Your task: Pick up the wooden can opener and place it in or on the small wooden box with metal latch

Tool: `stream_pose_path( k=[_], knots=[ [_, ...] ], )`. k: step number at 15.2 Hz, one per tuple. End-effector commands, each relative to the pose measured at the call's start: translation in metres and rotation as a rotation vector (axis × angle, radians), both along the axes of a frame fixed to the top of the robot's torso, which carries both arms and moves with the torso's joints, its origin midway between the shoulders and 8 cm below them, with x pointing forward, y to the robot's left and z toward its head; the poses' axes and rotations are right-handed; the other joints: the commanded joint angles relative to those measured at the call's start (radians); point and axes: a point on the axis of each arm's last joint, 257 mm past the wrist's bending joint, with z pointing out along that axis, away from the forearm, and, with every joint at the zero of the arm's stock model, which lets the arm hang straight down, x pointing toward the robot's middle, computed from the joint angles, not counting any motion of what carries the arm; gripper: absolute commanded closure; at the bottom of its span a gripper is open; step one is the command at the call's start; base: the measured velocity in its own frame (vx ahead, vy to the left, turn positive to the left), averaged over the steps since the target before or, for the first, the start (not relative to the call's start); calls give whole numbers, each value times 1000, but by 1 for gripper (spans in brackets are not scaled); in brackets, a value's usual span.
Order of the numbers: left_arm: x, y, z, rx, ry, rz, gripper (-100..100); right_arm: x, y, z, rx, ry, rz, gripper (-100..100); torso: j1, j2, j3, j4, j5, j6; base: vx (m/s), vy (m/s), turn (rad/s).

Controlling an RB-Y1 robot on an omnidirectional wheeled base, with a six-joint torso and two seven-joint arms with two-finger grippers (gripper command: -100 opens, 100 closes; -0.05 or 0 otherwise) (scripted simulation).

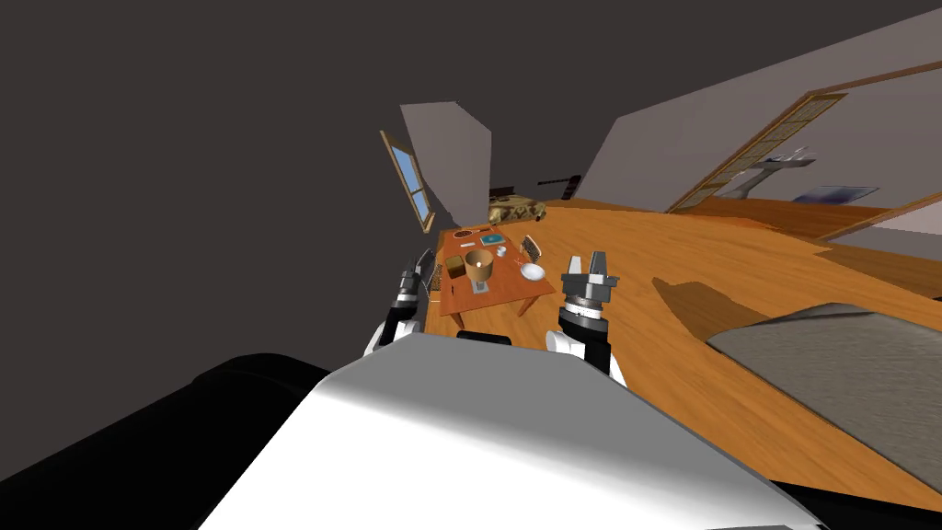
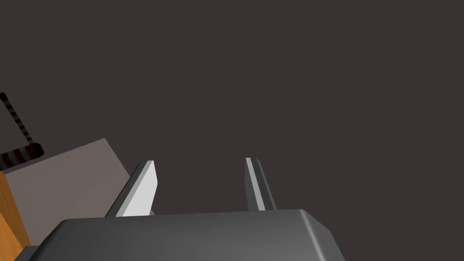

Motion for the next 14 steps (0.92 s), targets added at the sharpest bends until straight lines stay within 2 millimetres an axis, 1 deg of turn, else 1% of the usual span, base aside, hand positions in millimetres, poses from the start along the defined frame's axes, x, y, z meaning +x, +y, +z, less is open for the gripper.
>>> stream_pose_path(
  k=[1,3,4,5,6,7,8,9,10,11,12,13,14],
  knots=[
    [5,19,-19,27,70,35,-100,0,0,0,0,0,0,0,0,0,0,0,0,0,-51,24,-291],
    [7,20,-24,25,91,39,-100,0,0,0,0,0,0,0,0,0,0,0,0,0,-39,23,-168],
    [9,35,-39,41,144,68,-100,0,0,0,0,0,0,0,0,-1,0,0,0,0,-32,25,-226],
    [10,36,-42,39,156,71,-100,0,0,0,0,0,0,0,0,-1,-1,0,0,0,-34,29,-266],
    [10,52,-54,56,196,100,-100,0,0,0,0,0,0,0,1,-1,-1,0,0,0,-44,22,-410],
    [11,53,-59,53,216,103,-100,0,0,0,0,0,0,0,0,-1,-1,0,0,1,-45,24,-379],
    [12,53,-61,52,224,105,-100,0,0,0,0,0,0,0,0,-1,0,0,0,0,-32,22,-133],
    [11,70,-74,66,268,136,-100,0,0,0,0,0,0,0,0,-1,-1,0,0,-1,-34,15,-292],
    [12,72,-78,63,287,140,-100,0,0,0,0,0,0,0,0,-1,-1,0,0,0,-36,23,-292],
    [12,72,-80,61,295,141,-100,0,0,0,0,0,0,0,0,-1,-1,0,0,0,-28,22,-96],
    [10,90,-95,72,345,175,-100,0,0,0,0,0,0,0,0,-2,-1,0,0,-1,-38,15,-307],
    [10,92,-100,69,366,178,-100,0,0,0,0,0,0,0,0,-2,-1,0,0,0,-40,24,-326],
    [6,110,-112,78,407,212,-100,0,0,0,0,0,0,0,1,-1,-1,0,0,0,-39,26,-456]
  ],
)
